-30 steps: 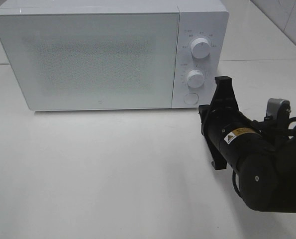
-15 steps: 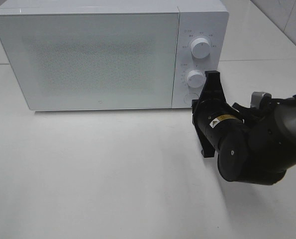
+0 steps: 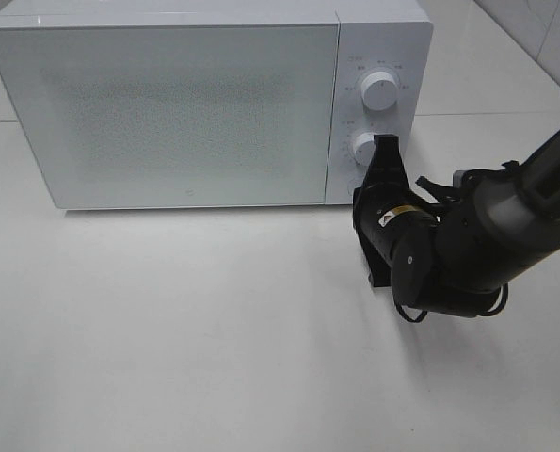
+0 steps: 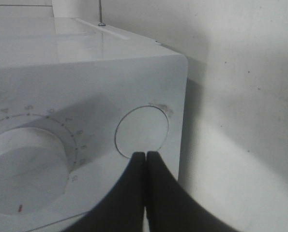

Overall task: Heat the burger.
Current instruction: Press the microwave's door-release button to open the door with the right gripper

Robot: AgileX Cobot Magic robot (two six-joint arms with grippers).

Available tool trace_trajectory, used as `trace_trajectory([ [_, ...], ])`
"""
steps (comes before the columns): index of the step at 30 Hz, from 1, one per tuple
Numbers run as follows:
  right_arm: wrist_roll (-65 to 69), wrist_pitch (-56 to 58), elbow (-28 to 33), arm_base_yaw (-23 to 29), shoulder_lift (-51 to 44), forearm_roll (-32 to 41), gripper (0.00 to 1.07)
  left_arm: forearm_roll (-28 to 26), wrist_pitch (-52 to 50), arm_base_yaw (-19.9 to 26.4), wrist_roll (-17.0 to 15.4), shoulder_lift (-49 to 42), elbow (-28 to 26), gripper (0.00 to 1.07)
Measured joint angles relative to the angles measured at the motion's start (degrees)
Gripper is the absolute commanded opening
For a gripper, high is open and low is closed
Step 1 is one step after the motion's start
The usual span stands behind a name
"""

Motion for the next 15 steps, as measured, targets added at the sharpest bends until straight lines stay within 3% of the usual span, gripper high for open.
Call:
trace_trajectory([
  [15, -2.23, 0.11, -4.41, -1.89, 2.98, 1.09, 0.00, 0.00, 0.00, 0.00, 0.00, 0.00, 0.00, 1.00],
])
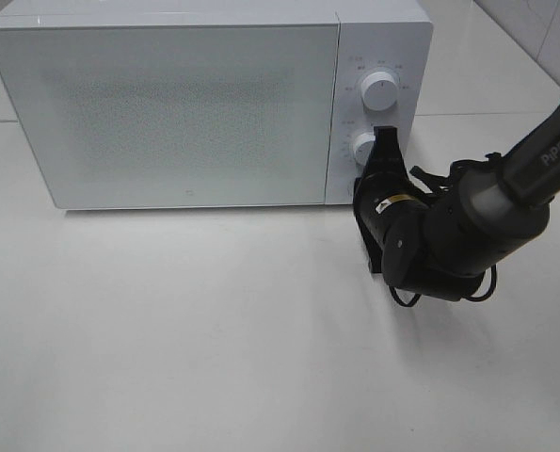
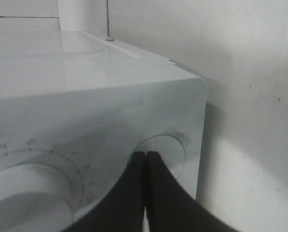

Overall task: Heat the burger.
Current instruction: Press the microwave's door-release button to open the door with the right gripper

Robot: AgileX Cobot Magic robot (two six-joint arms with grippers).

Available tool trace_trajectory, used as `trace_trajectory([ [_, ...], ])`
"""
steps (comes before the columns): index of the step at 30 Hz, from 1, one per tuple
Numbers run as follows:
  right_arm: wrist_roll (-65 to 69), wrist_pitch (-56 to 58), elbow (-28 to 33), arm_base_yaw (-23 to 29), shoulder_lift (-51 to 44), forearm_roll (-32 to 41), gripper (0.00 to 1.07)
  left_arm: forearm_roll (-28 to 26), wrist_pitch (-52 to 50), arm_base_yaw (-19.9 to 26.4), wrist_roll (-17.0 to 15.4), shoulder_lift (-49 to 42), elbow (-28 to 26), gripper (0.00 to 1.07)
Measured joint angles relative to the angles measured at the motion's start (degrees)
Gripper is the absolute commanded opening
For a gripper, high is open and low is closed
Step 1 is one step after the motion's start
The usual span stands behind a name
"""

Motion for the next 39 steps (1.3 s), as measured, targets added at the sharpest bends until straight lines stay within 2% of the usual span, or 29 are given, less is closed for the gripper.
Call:
trace_trajectory([
  [10, -0.34, 1.66, -2.01, -0.06, 1.43, 1.38, 0.00, 0.00, 0.00, 0.00, 0.00, 0.00, 0.00, 1.00],
  [23, -0.57, -2.29, -2.01, 0.17, 2.01, 3.15, 0.00, 0.00, 0.00, 0.00, 0.00, 0.00, 0.00, 1.00],
  [33, -3.72, -1.09, -6.70, 1.03, 3.95, 8.71, 0.00, 0.00, 0.00, 0.00, 0.00, 0.00, 0.00, 1.00],
  [39, -4.93, -0.69, -7.51, 1.49, 4.13, 10.66, 0.00, 0.00, 0.00, 0.00, 0.00, 0.00, 0.00, 1.00],
])
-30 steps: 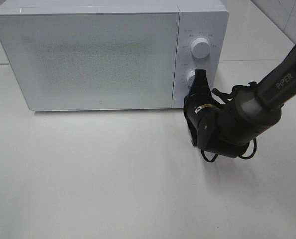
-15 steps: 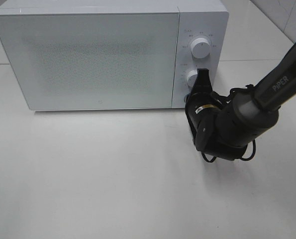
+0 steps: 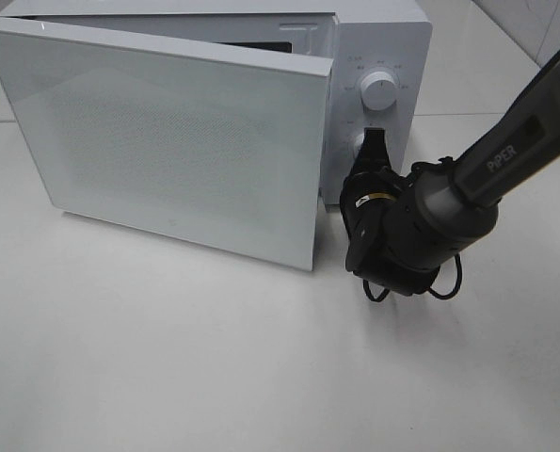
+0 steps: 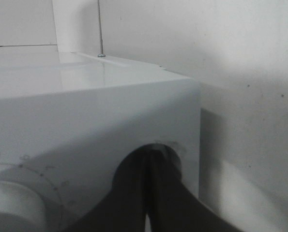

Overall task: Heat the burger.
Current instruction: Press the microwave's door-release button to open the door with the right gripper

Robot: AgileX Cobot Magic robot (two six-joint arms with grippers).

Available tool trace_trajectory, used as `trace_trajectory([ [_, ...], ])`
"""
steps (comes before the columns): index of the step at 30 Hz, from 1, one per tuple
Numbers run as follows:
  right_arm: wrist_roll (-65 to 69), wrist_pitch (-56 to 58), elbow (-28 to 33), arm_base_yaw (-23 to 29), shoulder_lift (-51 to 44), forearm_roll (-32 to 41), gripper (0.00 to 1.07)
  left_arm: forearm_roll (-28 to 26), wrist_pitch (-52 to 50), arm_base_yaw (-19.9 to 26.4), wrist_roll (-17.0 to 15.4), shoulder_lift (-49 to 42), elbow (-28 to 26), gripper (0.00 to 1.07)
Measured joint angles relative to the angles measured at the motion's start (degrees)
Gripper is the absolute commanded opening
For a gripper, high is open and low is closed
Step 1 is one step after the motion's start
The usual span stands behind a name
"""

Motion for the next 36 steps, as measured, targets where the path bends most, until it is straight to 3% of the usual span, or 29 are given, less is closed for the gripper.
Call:
trace_trajectory([
  [17, -0.34, 1.55, -0.11, 0.06, -0.34, -0.11, 0.02, 0.00, 0.00, 0.00, 0.00, 0.00, 0.00, 1.00],
  [36, -0.29, 7.62, 7.33, -1.95, -8.25, -11.40, 0.03, 0.00, 0.00, 0.00, 0.00, 0.00, 0.00, 1.00],
])
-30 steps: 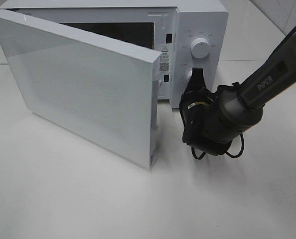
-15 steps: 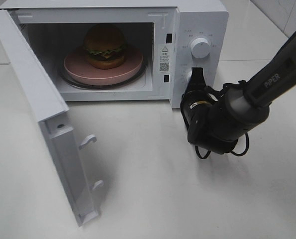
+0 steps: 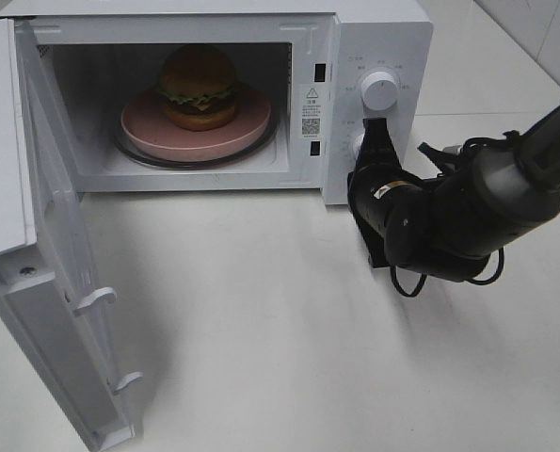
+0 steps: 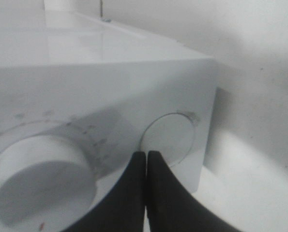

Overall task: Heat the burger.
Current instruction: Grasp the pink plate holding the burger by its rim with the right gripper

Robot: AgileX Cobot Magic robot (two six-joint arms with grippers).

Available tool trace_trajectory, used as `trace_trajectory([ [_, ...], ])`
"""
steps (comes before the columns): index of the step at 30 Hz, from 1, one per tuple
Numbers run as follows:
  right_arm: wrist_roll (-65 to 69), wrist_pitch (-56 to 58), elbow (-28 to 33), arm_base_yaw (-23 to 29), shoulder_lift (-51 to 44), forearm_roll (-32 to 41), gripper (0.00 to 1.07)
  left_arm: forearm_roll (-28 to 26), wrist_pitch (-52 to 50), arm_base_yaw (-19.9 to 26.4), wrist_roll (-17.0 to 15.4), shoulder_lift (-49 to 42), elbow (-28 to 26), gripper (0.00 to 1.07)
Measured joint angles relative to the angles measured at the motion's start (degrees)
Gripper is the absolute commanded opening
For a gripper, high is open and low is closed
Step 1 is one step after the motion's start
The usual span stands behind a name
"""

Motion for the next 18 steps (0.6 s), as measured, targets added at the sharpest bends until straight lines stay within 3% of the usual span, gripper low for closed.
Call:
trace_trajectory([
  [7, -2.75, 0.57, 7.91, 0.00, -7.96, -1.09, 0.03, 0.00, 0.00, 0.00, 0.00, 0.00, 0.00, 1.00],
  [13, -6.47, 4.01, 11.00, 0.00, -11.80, -2.06, 0.04, 0.00, 0.00, 0.00, 0.00, 0.00, 0.00, 1.00],
  [18, -22.29, 15.76, 14.04, 0.00, -19.25, -2.35, 0.06, 0.00, 0.00, 0.00, 0.00, 0.00, 0.00, 1.00],
])
